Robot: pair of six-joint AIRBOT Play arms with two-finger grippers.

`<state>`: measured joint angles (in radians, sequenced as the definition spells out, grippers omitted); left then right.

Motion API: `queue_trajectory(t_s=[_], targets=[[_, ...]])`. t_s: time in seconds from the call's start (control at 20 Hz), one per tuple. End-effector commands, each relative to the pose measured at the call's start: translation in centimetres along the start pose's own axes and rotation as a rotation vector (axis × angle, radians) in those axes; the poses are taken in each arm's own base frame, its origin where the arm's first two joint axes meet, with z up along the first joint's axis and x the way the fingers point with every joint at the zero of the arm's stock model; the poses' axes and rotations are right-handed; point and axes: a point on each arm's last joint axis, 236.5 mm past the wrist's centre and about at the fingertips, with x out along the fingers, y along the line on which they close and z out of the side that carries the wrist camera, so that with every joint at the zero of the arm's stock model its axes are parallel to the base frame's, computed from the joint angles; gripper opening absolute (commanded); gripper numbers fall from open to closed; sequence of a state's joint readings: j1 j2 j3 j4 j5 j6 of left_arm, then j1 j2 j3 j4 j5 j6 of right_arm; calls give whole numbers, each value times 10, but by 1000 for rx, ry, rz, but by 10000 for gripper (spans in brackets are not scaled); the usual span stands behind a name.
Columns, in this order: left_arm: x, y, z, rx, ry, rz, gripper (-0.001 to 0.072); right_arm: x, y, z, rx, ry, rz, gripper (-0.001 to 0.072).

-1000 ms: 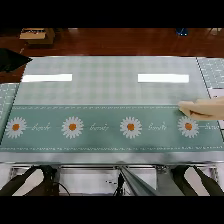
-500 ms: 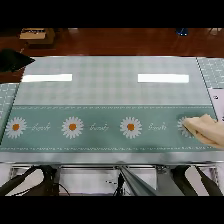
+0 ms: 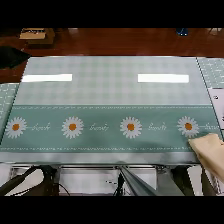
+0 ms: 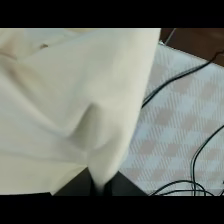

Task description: Fold the shirts.

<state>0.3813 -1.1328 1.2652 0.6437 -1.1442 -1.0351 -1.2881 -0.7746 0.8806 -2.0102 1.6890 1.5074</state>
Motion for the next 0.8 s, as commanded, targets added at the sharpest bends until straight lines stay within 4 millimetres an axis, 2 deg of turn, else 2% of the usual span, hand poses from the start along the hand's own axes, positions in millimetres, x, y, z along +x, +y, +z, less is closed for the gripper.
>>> queue_trajectory(t_s=[0.0,0.2,0.25,0.3,0.35,0.4,0.5,0.55,0.6,0.65,0.7,0.75], targets=[[-1,9,15,1,-64,39,18,27,-24,-8,-55,35,-70,27],[-2,14,23,1,-99,60,18,48,-34,-17,-73,72,-101,36],[-2,15,24,1,-101,61,18,52,-36,-22,-70,91,-103,134],[-2,14,24,1,-101,61,18,56,-38,-27,-69,109,-113,311],[-2,14,24,1,-100,60,18,58,-42,-27,-82,108,-128,371],[-2,14,24,2,-100,61,18,60,-44,-25,-91,100,-138,377],[-2,14,24,2,-100,61,18,59,-51,-20,-101,83,-169,452],[-2,15,24,1,-100,61,18,59,-50,-11,-109,45,-170,453],[-1,16,25,1,-106,65,18,54,-37,10,-120,-41,-132,454],[-1,18,27,-1,-114,69,23,41,-15,39,-147,-162,-66,455],[0,16,29,10,-124,64,204,10,17,82,-201,-352,14,454],[3,8,31,48,-128,39,588,-35,54,119,-266,-554,106,454]])
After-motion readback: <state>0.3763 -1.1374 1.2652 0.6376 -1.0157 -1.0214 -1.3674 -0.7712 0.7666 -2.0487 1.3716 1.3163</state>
